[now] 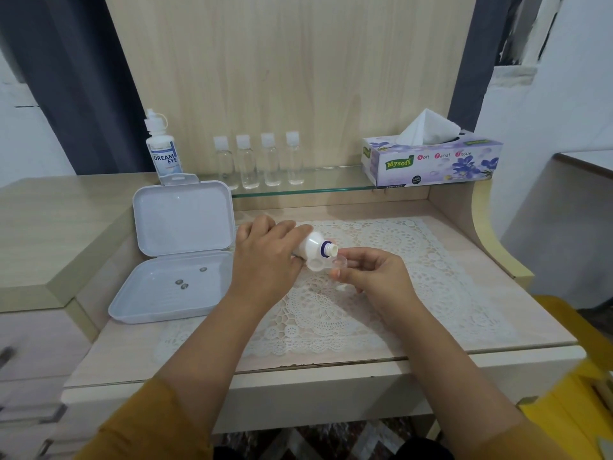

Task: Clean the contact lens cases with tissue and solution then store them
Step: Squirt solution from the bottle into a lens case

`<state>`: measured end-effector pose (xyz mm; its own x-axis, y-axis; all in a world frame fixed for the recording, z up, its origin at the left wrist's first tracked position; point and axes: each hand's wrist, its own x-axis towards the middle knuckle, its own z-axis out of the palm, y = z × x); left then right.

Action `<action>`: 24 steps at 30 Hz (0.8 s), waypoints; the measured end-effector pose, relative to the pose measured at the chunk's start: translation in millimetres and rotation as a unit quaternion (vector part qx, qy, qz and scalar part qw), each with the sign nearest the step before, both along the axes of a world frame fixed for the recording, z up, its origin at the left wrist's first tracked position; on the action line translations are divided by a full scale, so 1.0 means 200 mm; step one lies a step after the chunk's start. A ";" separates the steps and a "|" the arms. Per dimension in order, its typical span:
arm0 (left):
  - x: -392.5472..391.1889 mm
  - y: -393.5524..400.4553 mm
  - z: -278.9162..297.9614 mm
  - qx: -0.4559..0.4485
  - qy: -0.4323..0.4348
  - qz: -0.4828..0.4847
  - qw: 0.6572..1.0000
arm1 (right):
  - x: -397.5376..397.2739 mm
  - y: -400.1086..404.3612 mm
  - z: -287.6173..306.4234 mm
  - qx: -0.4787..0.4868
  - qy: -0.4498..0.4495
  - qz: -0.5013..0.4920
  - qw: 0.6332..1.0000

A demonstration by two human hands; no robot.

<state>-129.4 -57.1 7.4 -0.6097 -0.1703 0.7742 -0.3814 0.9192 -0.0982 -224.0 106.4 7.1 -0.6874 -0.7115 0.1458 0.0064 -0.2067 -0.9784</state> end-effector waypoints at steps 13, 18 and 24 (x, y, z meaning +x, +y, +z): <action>0.00 0.00 -0.01 -0.006 0.001 -0.001 1.000 | 0.00 0.00 0.00 0.004 0.001 -0.005 1.000; 0.00 0.00 -0.01 -0.005 0.009 -0.005 1.000 | 0.00 0.00 0.00 0.004 0.001 -0.006 1.000; 0.01 0.01 -0.02 0.011 0.016 -0.006 1.000 | 0.00 0.00 0.00 0.009 0.006 -0.006 1.000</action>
